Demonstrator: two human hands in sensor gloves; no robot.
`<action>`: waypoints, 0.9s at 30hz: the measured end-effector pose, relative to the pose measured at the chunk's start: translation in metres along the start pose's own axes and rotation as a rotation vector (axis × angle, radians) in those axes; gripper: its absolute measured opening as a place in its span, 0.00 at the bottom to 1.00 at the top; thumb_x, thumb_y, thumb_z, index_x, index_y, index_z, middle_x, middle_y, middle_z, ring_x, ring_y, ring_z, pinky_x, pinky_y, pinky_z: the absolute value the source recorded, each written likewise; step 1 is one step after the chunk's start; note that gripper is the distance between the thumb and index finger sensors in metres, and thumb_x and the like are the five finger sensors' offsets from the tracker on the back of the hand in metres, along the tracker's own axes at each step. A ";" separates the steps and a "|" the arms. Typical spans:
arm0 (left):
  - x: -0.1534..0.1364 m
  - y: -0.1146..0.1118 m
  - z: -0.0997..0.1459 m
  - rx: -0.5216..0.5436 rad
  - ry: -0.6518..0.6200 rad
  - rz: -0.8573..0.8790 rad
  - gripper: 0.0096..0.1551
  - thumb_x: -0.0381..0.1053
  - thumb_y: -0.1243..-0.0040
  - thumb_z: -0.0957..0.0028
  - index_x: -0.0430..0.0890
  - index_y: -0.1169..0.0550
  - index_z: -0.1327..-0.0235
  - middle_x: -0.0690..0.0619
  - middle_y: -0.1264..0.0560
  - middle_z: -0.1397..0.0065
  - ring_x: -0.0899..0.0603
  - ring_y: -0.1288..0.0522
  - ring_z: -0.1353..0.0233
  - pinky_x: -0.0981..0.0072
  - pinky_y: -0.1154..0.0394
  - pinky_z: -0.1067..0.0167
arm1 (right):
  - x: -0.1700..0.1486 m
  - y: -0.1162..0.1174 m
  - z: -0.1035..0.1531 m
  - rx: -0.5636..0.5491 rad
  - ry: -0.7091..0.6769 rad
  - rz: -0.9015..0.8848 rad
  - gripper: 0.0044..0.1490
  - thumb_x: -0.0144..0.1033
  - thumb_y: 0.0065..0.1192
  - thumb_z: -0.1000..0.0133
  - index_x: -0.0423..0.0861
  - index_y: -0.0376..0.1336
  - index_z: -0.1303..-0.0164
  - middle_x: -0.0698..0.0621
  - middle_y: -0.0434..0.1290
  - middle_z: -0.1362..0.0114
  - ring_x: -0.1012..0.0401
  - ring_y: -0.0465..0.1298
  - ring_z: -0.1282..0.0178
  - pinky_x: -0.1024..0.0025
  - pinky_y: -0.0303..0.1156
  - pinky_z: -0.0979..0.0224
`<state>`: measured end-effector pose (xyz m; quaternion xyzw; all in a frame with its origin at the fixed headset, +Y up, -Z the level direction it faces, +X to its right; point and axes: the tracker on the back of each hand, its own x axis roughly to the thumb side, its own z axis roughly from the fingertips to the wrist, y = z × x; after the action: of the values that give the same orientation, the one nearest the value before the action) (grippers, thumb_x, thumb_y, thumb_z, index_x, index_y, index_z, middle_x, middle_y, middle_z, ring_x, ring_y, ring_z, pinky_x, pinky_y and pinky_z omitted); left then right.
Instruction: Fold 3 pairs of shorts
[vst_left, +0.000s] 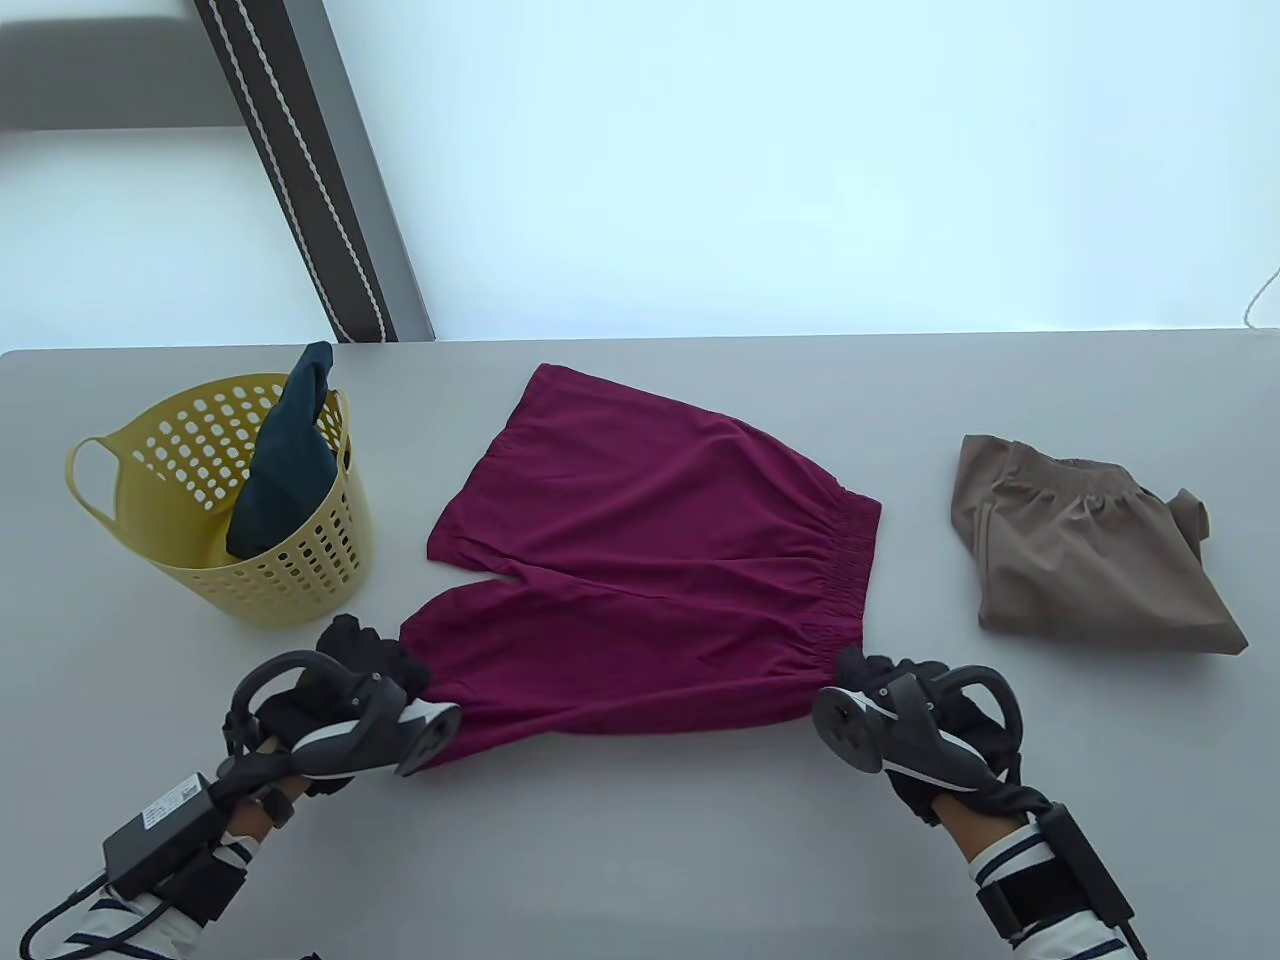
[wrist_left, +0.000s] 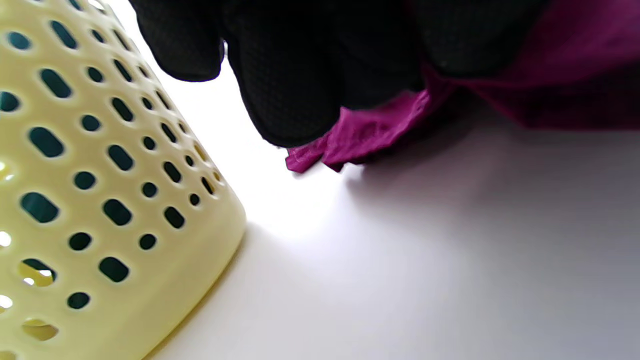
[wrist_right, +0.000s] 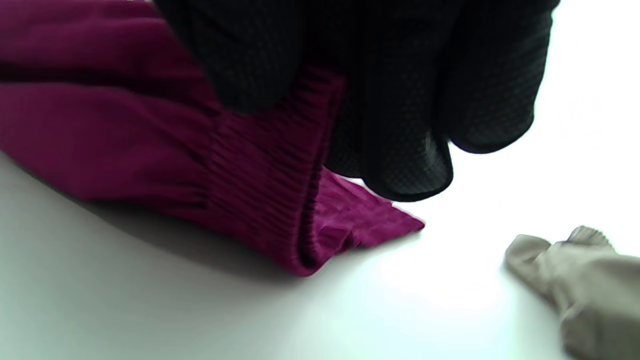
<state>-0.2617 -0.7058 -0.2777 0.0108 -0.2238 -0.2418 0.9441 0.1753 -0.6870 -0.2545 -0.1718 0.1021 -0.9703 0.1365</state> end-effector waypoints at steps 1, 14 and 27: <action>-0.005 0.005 0.003 -0.001 0.003 0.044 0.20 0.63 0.41 0.58 0.61 0.23 0.53 0.65 0.17 0.51 0.53 0.15 0.46 0.45 0.25 0.31 | -0.001 -0.003 0.001 -0.001 -0.007 0.004 0.29 0.39 0.61 0.51 0.44 0.65 0.40 0.46 0.79 0.43 0.55 0.87 0.50 0.58 0.80 0.44; -0.037 0.081 0.040 -0.202 -0.459 0.441 0.21 0.65 0.40 0.58 0.61 0.21 0.53 0.64 0.16 0.51 0.52 0.14 0.46 0.44 0.26 0.30 | -0.043 -0.044 0.004 0.452 -0.032 -0.426 0.29 0.41 0.65 0.54 0.48 0.70 0.42 0.49 0.82 0.47 0.51 0.85 0.48 0.49 0.74 0.39; -0.043 0.000 -0.093 -0.322 0.080 0.553 0.33 0.58 0.52 0.47 0.52 0.40 0.28 0.52 0.27 0.32 0.45 0.21 0.35 0.39 0.30 0.30 | -0.052 0.058 -0.065 0.543 0.445 -0.212 0.37 0.47 0.50 0.47 0.40 0.56 0.31 0.37 0.69 0.33 0.40 0.74 0.37 0.44 0.67 0.36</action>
<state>-0.2554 -0.6939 -0.3797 -0.1905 -0.1400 -0.0077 0.9716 0.2117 -0.7161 -0.3445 0.0762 -0.1503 -0.9844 0.0504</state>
